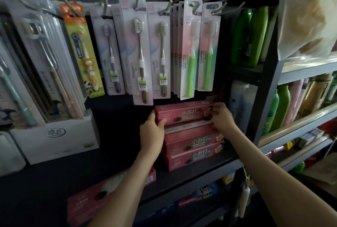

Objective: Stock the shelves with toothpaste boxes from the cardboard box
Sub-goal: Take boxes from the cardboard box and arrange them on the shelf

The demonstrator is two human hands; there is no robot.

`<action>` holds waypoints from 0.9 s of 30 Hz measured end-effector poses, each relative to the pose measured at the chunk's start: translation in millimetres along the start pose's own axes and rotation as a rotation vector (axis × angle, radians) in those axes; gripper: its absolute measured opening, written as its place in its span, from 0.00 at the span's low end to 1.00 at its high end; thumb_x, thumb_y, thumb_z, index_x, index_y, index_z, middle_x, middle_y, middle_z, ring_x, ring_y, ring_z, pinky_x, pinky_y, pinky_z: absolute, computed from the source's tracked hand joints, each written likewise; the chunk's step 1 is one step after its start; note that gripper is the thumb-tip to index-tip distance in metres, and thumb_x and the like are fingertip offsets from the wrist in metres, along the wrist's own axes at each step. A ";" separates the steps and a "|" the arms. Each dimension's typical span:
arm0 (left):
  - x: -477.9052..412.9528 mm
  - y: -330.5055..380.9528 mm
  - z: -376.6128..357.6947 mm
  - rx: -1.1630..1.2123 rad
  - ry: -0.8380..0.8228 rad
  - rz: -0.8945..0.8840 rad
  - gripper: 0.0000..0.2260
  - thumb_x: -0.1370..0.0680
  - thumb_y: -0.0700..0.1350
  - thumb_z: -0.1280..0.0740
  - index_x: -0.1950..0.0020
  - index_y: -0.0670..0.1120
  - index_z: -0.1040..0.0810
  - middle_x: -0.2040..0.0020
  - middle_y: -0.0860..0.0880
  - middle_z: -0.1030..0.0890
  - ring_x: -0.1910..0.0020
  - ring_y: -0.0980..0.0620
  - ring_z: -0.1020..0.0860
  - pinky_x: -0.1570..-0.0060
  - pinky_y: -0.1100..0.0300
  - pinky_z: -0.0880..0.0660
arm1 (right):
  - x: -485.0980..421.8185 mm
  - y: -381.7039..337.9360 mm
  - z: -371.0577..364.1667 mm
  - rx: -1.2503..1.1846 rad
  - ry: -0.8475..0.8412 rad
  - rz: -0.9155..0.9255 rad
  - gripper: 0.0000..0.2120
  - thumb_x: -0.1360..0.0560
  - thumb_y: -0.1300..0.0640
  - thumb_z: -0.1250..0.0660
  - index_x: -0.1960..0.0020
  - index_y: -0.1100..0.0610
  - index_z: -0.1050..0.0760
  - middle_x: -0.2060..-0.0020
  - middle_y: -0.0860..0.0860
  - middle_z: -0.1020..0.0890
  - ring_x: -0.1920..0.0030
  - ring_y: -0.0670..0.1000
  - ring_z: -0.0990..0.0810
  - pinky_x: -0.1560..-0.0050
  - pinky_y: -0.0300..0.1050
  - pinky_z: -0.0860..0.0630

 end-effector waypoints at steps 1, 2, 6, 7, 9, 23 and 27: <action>-3.1 -3.0 -3.2 -0.019 -0.020 0.015 0.19 0.20 0.45 0.36 0.29 0.45 0.30 0.47 0.48 0.18 0.49 0.49 0.20 0.48 0.59 0.24 | -2.7 0.6 -2.1 -0.006 -0.016 -0.004 0.23 0.26 0.73 0.46 0.33 0.62 0.34 0.42 0.56 0.24 0.49 0.51 0.26 0.57 0.39 0.28; -5.7 -7.0 -6.4 -0.032 -0.039 0.036 0.19 0.19 0.45 0.37 0.29 0.46 0.30 0.48 0.48 0.18 0.51 0.49 0.20 0.50 0.59 0.23 | -5.7 0.9 -4.3 0.001 -0.037 -0.002 0.24 0.27 0.74 0.47 0.33 0.62 0.34 0.42 0.56 0.24 0.48 0.51 0.26 0.54 0.41 0.28; -11.0 -20.2 -18.3 -0.086 -0.131 0.088 0.21 0.17 0.44 0.43 0.24 0.46 0.39 0.56 0.51 0.22 0.63 0.55 0.23 0.67 0.67 0.28 | -16.7 1.6 -9.0 0.077 -0.123 0.022 0.30 0.29 0.73 0.47 0.29 0.57 0.37 0.41 0.56 0.25 0.45 0.55 0.25 0.44 0.52 0.24; -11.3 -21.7 -20.7 -0.102 -0.151 0.091 0.22 0.17 0.44 0.44 0.23 0.46 0.41 0.57 0.51 0.23 0.64 0.56 0.24 0.69 0.68 0.30 | -16.9 0.7 -9.1 0.094 -0.141 0.031 0.30 0.28 0.73 0.47 0.29 0.56 0.37 0.40 0.57 0.25 0.43 0.57 0.25 0.42 0.55 0.24; -13.1 -22.4 -24.0 -0.119 -0.171 0.090 0.23 0.17 0.43 0.45 0.22 0.46 0.44 0.57 0.50 0.22 0.64 0.54 0.23 0.70 0.67 0.30 | -15.8 -1.4 -7.9 0.115 -0.160 0.045 0.29 0.27 0.71 0.46 0.29 0.54 0.37 0.39 0.56 0.24 0.42 0.57 0.25 0.41 0.54 0.25; 5.3 -21.5 -13.9 0.021 -0.231 0.085 0.28 0.18 0.49 0.41 0.21 0.51 0.50 0.34 0.45 0.26 0.41 0.48 0.23 0.47 0.61 0.26 | 19.2 -8.6 2.9 0.147 -0.145 0.032 0.31 0.23 0.65 0.42 0.23 0.51 0.46 0.38 0.55 0.25 0.46 0.55 0.22 0.46 0.51 0.23; 41.8 -21.3 11.5 -0.070 -0.261 0.015 0.27 0.19 0.47 0.38 0.22 0.47 0.45 0.26 0.48 0.35 0.29 0.50 0.34 0.37 0.64 0.38 | 62.4 -31.8 8.0 0.213 -0.048 0.140 0.29 0.23 0.66 0.43 0.24 0.55 0.45 0.31 0.56 0.31 0.36 0.58 0.28 0.43 0.50 0.26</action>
Point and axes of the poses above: each hand's wrist, its own x-axis away from the middle knuckle, its own z-axis out of the back of the hand, y = z × x, the point moved 8 cm from there along -x, towards the middle knuckle
